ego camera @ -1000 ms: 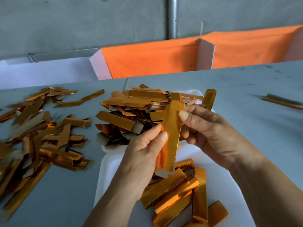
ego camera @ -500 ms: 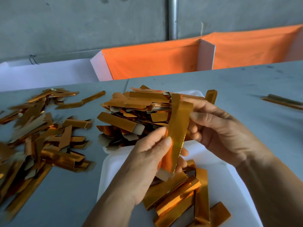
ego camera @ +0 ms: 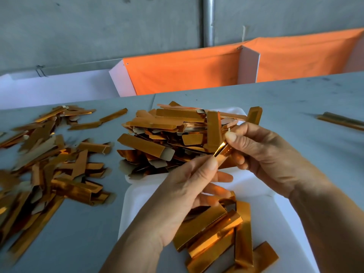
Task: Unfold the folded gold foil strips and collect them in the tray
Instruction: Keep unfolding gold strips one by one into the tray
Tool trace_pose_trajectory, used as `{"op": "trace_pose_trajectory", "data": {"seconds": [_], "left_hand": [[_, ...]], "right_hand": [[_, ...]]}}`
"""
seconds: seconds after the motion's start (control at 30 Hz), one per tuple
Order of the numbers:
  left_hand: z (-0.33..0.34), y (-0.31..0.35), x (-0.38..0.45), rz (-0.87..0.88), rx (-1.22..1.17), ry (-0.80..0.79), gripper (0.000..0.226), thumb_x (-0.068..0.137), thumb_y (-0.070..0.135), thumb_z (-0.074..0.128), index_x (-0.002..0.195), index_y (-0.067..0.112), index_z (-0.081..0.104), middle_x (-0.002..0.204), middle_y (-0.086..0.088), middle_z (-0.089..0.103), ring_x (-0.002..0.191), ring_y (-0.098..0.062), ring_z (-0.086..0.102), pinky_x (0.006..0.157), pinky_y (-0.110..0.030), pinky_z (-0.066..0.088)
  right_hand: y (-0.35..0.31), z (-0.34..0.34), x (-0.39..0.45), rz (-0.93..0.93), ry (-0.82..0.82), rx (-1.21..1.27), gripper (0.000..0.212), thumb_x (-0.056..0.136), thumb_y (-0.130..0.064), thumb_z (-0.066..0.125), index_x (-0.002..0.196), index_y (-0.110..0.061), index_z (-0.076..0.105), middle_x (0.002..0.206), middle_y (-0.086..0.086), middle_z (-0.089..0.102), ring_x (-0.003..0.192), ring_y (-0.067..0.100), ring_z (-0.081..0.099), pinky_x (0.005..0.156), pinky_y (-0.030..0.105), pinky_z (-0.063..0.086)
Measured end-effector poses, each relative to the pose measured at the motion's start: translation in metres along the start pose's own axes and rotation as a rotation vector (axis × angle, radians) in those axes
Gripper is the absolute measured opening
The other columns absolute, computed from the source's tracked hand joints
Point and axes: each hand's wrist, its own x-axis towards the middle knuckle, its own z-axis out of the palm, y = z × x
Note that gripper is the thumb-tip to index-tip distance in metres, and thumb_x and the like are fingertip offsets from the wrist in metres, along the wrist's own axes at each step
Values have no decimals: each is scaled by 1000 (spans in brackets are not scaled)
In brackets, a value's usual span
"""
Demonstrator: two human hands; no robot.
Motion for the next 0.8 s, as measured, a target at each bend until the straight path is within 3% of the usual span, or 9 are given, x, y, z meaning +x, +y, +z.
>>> {"op": "trace_pose_trajectory", "data": {"seconds": [0.1,0.2,0.37,0.53,0.67,0.73,0.8], "left_hand": [[-2,-2,1,75,146,77,35,86,44,50,111,26,65,99,7,73,88,-10,70,70,-18,55],[-4,-2,-1,68,194,63,32,90,42,47,107,24,67,93,7,74,83,-7,70,67,-14,53],[-4,3,-3,40,174,-1,33,93,41,46,103,18,66,89,-4,74,68,-12,68,61,-17,50],[-4,4,-4,93,213,-8,34,95,43,43,101,21,67,90,-2,74,70,-12,69,65,-17,52],[-7,3,-4,-4,7,-111,45,98,46,37,110,16,68,101,-10,72,90,-24,70,77,-26,55],[-7,5,-5,-61,-182,-203,41,100,42,38,117,16,64,107,-17,69,90,-28,69,77,-32,55],[-6,4,-5,-61,-224,-198,39,98,41,42,122,19,62,105,-17,68,83,-24,67,73,-31,54]], "right_hand": [[0,-3,-1,32,18,-52,30,76,-40,68,74,-11,63,72,15,54,50,12,48,48,16,43],[-3,-6,-2,79,-3,-42,32,78,-45,61,69,-14,63,68,8,53,50,11,48,46,17,42],[-8,-13,-6,191,-90,26,8,70,-25,70,73,-17,68,62,2,60,48,9,51,43,17,44],[-12,-16,-9,195,-182,83,12,76,-24,64,75,-16,73,64,3,63,51,9,57,45,17,47],[-11,-16,-7,123,-144,-64,9,73,-24,66,75,-19,74,65,2,63,55,8,58,51,16,49],[-10,-15,-6,84,-119,-118,10,69,-28,69,74,-21,74,67,0,64,58,7,58,53,16,49],[-9,-13,-6,43,-79,-135,13,65,-30,72,76,-23,72,70,1,64,60,8,59,53,16,49]]}}
